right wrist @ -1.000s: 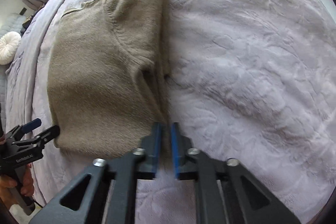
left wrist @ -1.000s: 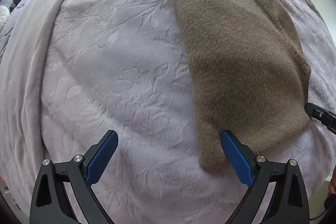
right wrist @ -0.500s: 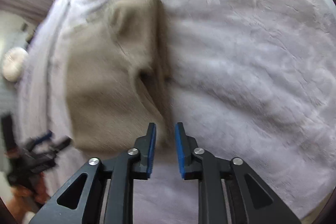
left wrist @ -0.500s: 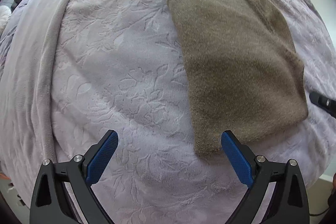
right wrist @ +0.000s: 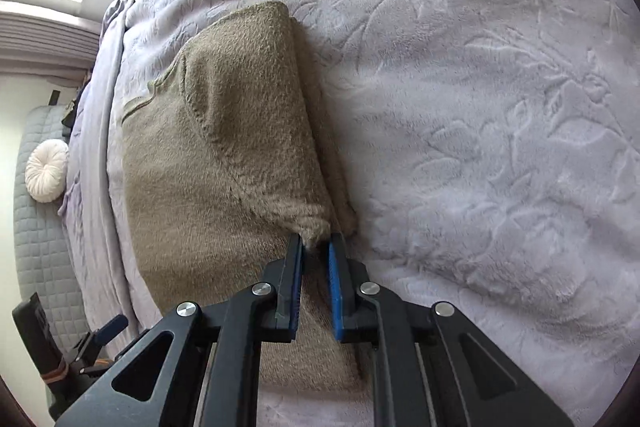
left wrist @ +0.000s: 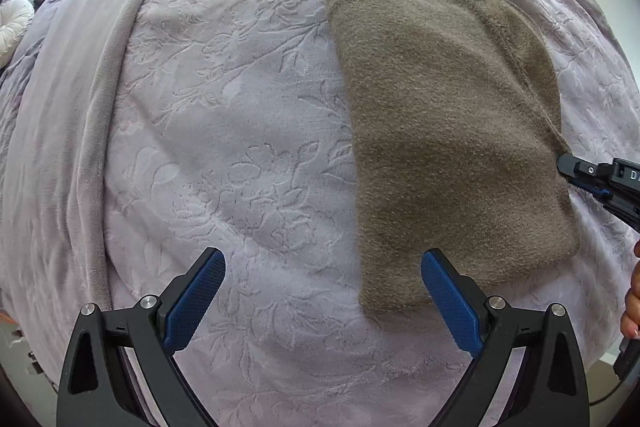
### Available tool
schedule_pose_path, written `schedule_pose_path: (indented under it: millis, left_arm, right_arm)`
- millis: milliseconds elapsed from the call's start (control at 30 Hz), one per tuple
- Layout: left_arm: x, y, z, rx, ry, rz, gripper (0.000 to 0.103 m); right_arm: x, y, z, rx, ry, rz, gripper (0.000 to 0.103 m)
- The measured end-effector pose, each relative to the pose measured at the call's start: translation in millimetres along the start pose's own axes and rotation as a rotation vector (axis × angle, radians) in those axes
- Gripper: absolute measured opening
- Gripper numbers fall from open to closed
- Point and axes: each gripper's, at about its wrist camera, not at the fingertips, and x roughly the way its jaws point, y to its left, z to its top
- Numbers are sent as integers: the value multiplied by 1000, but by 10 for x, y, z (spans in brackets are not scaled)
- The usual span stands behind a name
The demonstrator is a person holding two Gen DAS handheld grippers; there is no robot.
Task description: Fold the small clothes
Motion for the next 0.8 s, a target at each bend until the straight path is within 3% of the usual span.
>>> schedule_pose_path:
  millis: [133, 300, 467, 800]
  left_arm:
    - [-29, -42, -17, 8, 1, 5, 99]
    - [-62, -78, 4, 11, 0, 7, 99]
    - [-69, -120, 35, 15, 2, 9, 99]
    - [-4, -225, 49, 14, 37, 0, 99]
  right_arm:
    - [-82, -34, -43, 12, 20, 26, 14]
    - [-261, -90, -106, 2, 24, -2, 16]
    - [-336, -158, -172, 14, 39, -3, 35]
    - [-354, -169, -221, -12, 58, -12, 38]
